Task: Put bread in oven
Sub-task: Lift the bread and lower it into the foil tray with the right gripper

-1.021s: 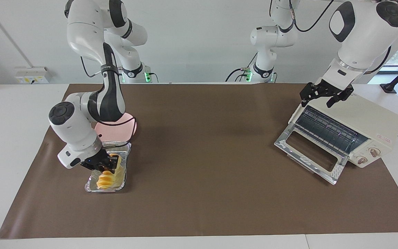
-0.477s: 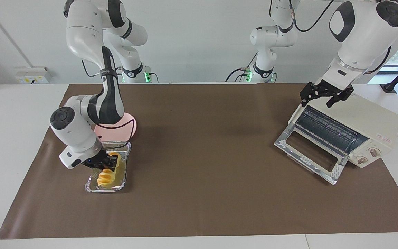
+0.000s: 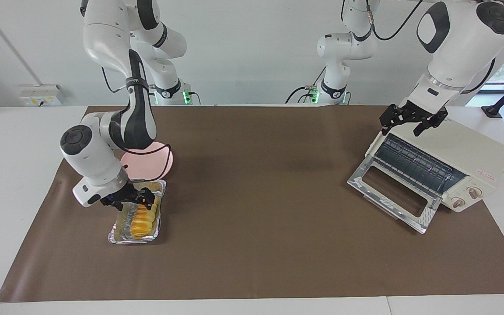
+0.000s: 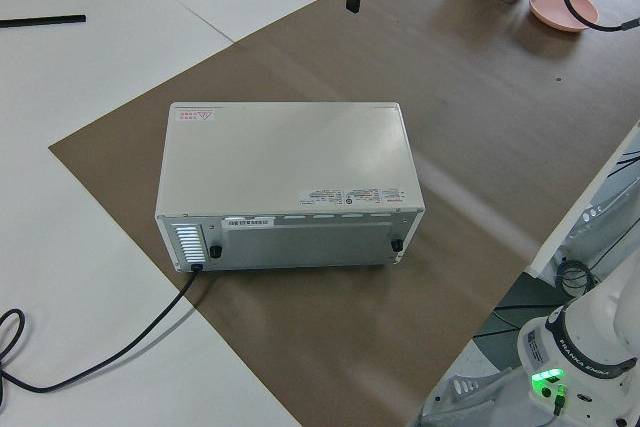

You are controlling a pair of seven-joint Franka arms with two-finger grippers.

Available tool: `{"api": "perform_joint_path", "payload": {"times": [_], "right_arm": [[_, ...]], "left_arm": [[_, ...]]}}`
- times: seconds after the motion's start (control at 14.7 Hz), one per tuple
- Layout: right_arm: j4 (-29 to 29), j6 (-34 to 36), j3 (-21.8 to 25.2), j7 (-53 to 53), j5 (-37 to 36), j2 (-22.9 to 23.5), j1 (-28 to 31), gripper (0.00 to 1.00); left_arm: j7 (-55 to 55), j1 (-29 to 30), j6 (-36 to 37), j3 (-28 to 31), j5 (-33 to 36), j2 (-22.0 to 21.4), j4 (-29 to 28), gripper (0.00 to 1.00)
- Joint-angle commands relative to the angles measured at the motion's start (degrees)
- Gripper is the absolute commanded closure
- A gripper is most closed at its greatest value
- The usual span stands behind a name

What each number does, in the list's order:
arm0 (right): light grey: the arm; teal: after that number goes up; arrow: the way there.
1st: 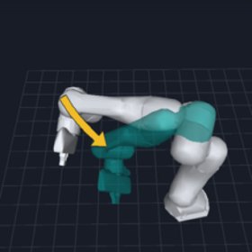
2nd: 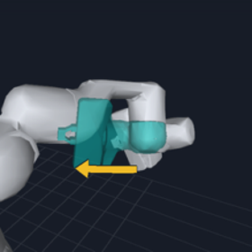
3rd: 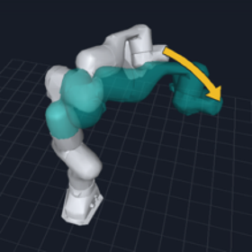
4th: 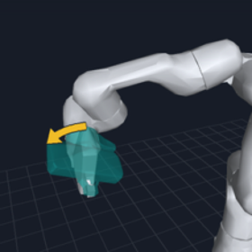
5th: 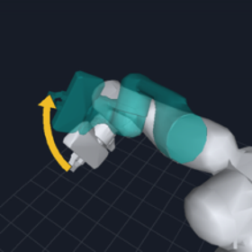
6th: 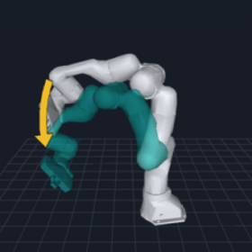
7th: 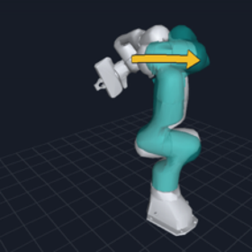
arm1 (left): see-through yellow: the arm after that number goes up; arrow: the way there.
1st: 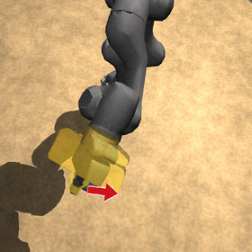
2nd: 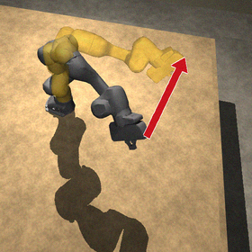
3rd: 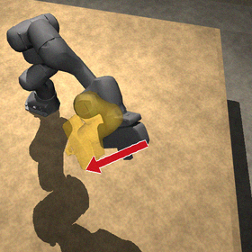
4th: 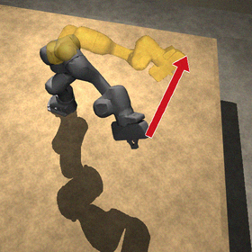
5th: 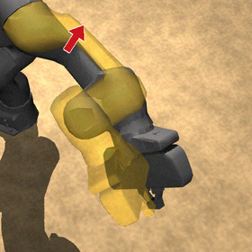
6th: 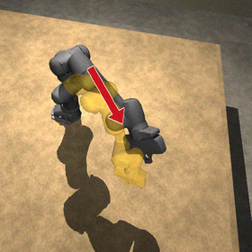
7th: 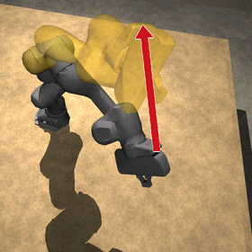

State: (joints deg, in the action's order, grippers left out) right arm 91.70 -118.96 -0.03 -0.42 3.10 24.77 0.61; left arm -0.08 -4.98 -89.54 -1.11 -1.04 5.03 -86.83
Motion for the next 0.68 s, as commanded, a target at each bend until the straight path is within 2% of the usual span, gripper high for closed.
{"api": "perform_joint_path", "payload": {"times": [0.0,0.14,0.34,0.61], "right_arm": [[-0.92,-0.21,-0.32,-3.97,0.33,0.8,2.55,0.0],[0.75,-1.88,-0.15,-4.07,0.33,0.71,3.43,0.0],[6.19,-7.94,-0.24,-5.2,0.42,0.19,6.07,0.0],[10.59,-11.72,-0.24,-5.21,0.51,-0.16,6.34,0.0]], "left_arm": [[-0.54,0.14,0.16,0.23,-0.98,-0.99,-0.97,0.0],[-0.54,0.14,0.16,0.23,-0.98,-0.9,-0.97,0.0],[-0.54,0.14,0.24,0.23,-0.98,-0.99,-0.97,0.0],[-0.54,0.14,0.16,0.23,-0.98,-0.99,-0.97,0.0]]}}
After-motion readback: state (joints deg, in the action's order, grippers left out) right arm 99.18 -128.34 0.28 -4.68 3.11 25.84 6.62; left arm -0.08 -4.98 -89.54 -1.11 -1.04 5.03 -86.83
